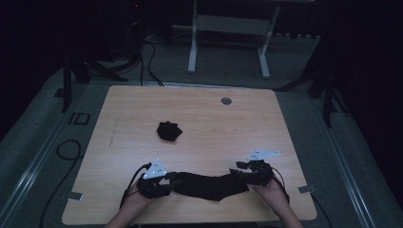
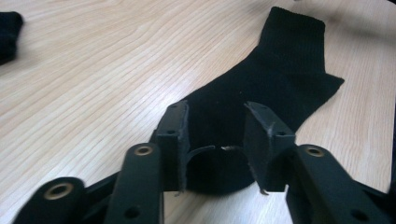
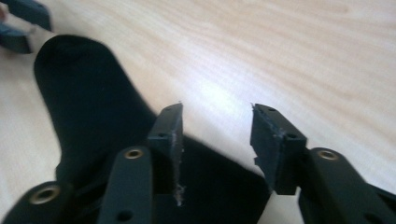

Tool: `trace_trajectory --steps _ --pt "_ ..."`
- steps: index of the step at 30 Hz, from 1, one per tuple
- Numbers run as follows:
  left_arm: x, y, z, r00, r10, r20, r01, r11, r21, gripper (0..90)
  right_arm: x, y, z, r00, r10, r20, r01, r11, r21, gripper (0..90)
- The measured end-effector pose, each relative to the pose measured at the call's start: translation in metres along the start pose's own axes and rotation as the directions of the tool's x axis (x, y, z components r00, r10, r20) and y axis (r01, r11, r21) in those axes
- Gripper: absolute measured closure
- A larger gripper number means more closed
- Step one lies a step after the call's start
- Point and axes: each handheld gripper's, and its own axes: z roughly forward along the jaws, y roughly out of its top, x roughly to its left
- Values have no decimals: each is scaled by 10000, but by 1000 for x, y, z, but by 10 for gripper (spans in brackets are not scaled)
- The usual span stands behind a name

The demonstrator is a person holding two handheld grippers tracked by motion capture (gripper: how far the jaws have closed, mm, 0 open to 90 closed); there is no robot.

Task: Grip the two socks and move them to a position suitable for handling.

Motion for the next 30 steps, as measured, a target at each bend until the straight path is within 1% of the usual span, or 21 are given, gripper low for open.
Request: trace_trajectory --steps 1,3,5,6,8,11,12,13,15,16,17,18,21,22,23,24,26,27,28,29,30 --pt "1 -2 -2 10000 9 -57 -9 10000 36 555 -1 4 1 10000 -34 3 34 10000 -34 457" --pt "2 -7 -6 9999 -94 -101 94 10000 32 542 -1 11 5 9999 -145 40 145 9999 -59 417" --pt "4 -12 -9 9996 -243 -141 244 9997 61 526 -1 18 10 9997 -244 -52 244 9996 -105 368" --pt "4 -14 -10 9995 -266 -160 267 9996 66 514 -1 22 12 9995 -300 -89 299 9995 -103 360" --pt "5 -16 -12 9992 -364 -148 365 9993 95 513 0 29 19 9987 -445 -241 442 9989 -125 321" --pt "8 -18 -12 9983 -579 -10 579 9983 -3 513 2 40 31 9971 -600 -467 600 9982 -15 300" --pt "8 -18 -11 9982 -601 -8 601 9982 -18 500 2 44 36 9967 -620 -518 623 9981 38 300" --pt "9 -18 -11 9982 -608 8 608 9982 -11 494 3 48 40 9963 -635 -580 641 9979 97 304" --pt "8 -19 -10 9986 -523 4 523 9986 51 494 6 55 49 9940 -880 -643 892 9959 160 326" --pt "8 -19 -10 9986 -523 4 523 9986 51 494 6 55 49 9940 -880 -643 892 9959 160 326" --pt "8 -19 -10 9986 -523 4 523 9986 51 494 7 60 54 9925 -1028 -664 1045 9943 230 326" --pt "9 -20 -10 9985 -547 -45 547 9985 81 494 11 71 63 9884 -1348 -706 1372 9901 296 363" --pt "11 -21 -11 9981 -603 -89 603 9982 53 494 18 87 76 9808 -1770 -817 1804 9829 367 399" --pt "11 -21 -11 9981 -603 -89 603 9982 53 494 18 87 76 9808 -1770 -817 1804 9829 367 399" --pt "11 -22 -12 9979 -642 -104 643 9979 44 494 20 93 81 9784 -1881 -859 1917 9808 358 409" --pt "12 -22 -12 9978 -647 -121 647 9979 32 494 24 102 89 9741 -2054 -942 2094 9772 347 425" --pt "12 -24 -13 9975 -688 -130 688 9976 -4 494 29 111 98 9707 -2192 -990 2239 9738 390 440" --pt "13 -24 -13 9974 -712 -126 712 9975 -6 494 32 115 103 9667 -2347 -1019 2396 9701 388 446" --pt "13 -24 -13 9974 -712 -126 712 9975 -6 494 32 115 103 9667 -2347 -1019 2396 9701 388 446" --pt "13 -25 -13 9971 -747 -115 746 9972 -40 494 35 119 108 9634 -2469 -1042 2525 9666 441 455" --pt "14 -25 -13 9972 -750 -80 750 9972 -43 494 40 128 119 9545 -2749 -1153 2824 9577 551 491"
